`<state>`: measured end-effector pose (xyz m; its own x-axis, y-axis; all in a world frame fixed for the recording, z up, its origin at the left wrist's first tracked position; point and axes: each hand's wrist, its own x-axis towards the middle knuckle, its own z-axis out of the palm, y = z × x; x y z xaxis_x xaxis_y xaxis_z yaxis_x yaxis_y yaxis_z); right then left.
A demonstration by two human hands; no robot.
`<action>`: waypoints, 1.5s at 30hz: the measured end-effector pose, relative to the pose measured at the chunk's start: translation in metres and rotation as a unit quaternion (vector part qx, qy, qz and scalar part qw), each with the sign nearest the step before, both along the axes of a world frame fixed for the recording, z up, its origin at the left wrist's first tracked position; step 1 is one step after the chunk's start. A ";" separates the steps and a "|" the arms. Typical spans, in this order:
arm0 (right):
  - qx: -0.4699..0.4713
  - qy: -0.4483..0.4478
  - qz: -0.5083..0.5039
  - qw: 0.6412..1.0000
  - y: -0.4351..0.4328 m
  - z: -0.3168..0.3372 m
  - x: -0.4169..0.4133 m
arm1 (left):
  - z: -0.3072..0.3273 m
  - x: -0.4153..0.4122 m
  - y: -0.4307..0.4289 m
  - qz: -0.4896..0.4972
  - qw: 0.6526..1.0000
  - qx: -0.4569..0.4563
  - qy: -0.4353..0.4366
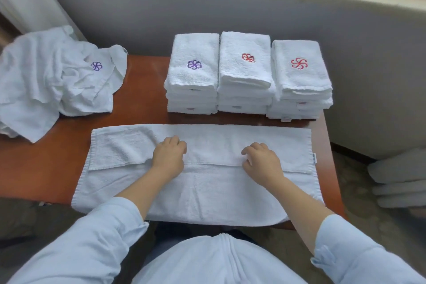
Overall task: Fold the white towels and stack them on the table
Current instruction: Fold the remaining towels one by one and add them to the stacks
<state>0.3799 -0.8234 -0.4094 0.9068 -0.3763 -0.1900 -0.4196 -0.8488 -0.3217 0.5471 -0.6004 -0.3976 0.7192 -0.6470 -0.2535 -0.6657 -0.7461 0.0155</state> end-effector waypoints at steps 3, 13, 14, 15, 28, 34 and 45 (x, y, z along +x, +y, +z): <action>0.007 0.036 -0.058 0.998 -0.004 -0.001 -0.022 | -0.007 -0.023 -0.035 -0.044 0.994 -0.023 0.097; 0.084 0.165 -0.074 0.980 -0.023 -0.011 -0.073 | -0.016 -0.067 -0.088 -0.183 0.973 0.085 0.112; 0.086 0.163 -0.074 0.980 -0.027 -0.011 -0.077 | -0.015 -0.068 -0.090 -0.187 0.972 0.085 0.116; 0.084 0.161 -0.077 0.980 -0.032 -0.011 -0.080 | -0.015 -0.070 -0.093 -0.191 0.970 0.083 0.122; 0.070 0.070 -0.028 0.995 -0.009 -0.001 -0.037 | -0.010 -0.059 -0.053 -0.114 0.983 -0.038 0.139; 0.089 0.009 0.081 0.993 0.052 0.005 0.020 | -0.003 -0.027 0.028 -0.005 0.993 -0.053 0.106; 0.124 0.005 0.135 0.983 0.160 0.013 0.122 | 0.011 0.054 0.140 0.103 0.987 -0.058 0.107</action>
